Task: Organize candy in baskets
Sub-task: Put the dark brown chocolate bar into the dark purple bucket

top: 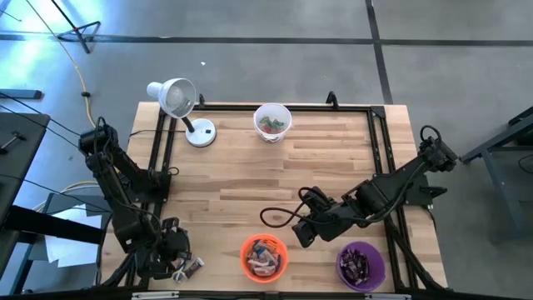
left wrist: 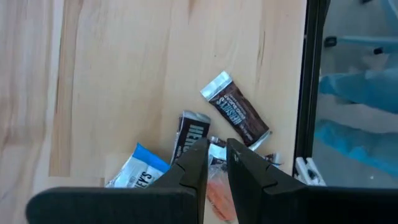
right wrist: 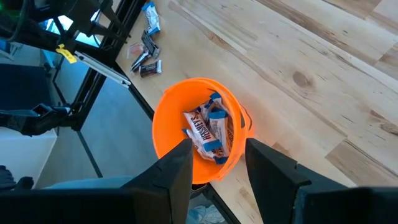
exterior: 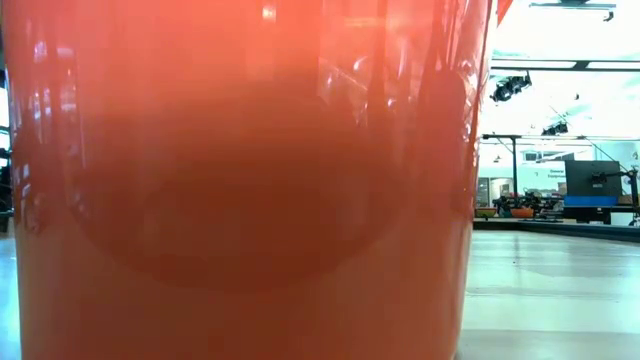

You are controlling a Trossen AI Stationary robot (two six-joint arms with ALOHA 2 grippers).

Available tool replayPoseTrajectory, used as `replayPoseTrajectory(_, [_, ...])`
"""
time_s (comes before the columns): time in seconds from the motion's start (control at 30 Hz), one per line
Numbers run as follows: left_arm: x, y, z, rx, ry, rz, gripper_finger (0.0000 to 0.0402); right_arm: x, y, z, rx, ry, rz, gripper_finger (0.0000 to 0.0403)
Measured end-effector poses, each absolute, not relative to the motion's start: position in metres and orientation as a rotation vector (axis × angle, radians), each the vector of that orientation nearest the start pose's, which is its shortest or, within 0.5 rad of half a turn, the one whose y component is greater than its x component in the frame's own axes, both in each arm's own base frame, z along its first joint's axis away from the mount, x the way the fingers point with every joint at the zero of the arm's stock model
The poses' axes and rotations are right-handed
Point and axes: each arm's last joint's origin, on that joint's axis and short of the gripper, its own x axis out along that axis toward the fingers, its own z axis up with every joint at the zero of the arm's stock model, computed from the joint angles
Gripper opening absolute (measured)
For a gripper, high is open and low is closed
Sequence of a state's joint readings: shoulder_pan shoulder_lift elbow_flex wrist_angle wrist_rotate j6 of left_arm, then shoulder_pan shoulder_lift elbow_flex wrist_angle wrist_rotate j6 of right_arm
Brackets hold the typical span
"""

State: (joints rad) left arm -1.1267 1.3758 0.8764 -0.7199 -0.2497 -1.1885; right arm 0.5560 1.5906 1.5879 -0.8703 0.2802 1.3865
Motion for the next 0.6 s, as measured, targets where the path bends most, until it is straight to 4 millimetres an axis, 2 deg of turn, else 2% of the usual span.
replayPoseTrajectory(0.3, [0.111, -0.221, 0.207, -0.314, 1.194, -0.066, 0.0048, 0.286, 0.168, 0.354, 0.947, 0.808, -0.324, 0.0142])
replayPoseTrajectory(0.6, [0.106, -0.223, 0.182, -0.438, 1.189, -0.134, 0.0091, 0.286, 0.168, 0.354, 0.947, 0.808, -0.324, 0.0142])
